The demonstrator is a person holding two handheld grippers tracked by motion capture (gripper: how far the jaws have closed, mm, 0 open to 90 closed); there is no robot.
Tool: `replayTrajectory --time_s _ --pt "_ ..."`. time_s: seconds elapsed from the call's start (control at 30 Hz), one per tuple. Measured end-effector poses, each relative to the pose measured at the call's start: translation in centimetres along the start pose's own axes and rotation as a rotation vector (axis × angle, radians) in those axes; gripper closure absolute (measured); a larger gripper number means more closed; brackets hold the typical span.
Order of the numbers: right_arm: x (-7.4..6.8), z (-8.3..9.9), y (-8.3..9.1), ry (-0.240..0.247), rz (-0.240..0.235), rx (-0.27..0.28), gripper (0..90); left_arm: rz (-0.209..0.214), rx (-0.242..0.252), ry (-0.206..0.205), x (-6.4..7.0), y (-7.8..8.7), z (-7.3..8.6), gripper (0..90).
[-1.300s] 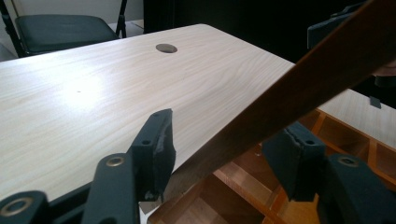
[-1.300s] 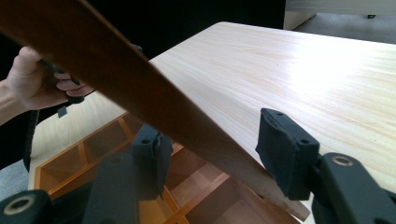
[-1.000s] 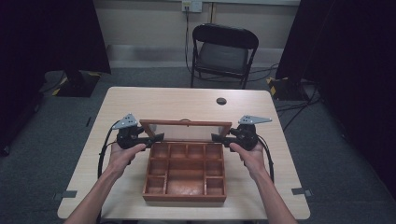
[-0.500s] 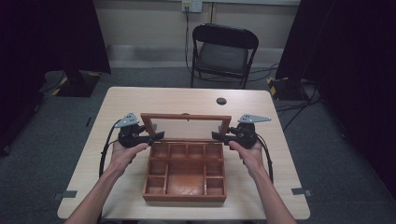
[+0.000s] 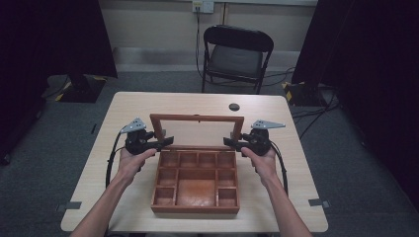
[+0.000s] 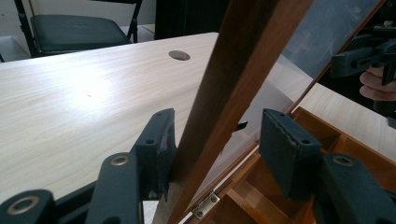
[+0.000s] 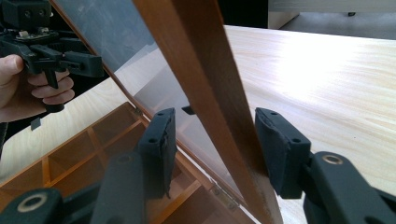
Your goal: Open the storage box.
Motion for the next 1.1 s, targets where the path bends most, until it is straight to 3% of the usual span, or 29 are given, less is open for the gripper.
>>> replayTrajectory --time_s 0.3,0.57,0.67,0.93,1.1 --pt "0.4 -0.1 -0.2 0.005 0.007 0.014 51.9 -0.005 -0.038 -0.012 -0.4 -0.5 0.5 45.9" --pt "0.6 -0.4 -0.4 0.023 0.031 -0.002 52.9 -0.01 -0.04 0.01 -0.8 -0.9 1.1 46.6" --pt "0.7 -0.5 -0.5 0.02 0.033 -0.001 52.8 0.0 -0.031 0.035 -0.9 -0.9 1.1 46.7" --pt "1.0 -0.2 -1.1 0.004 0.036 -0.003 49.9 -0.011 -0.056 0.009 -1.1 -1.2 1.5 48.5" --pt "1.3 0.1 -1.7 -0.002 0.047 0.0 50.0 -0.014 -0.069 0.017 -1.4 -1.6 2.0 48.8"
Point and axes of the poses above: each handheld gripper's, and its own axes: y roughly backward along the jaws, z roughly out of its underside, x roughly to its right, the point moved 10 cm from there along -y, roughly forward along the jaws, and after that the axes turned 6 degrees about -y, right-handed, at the moved point
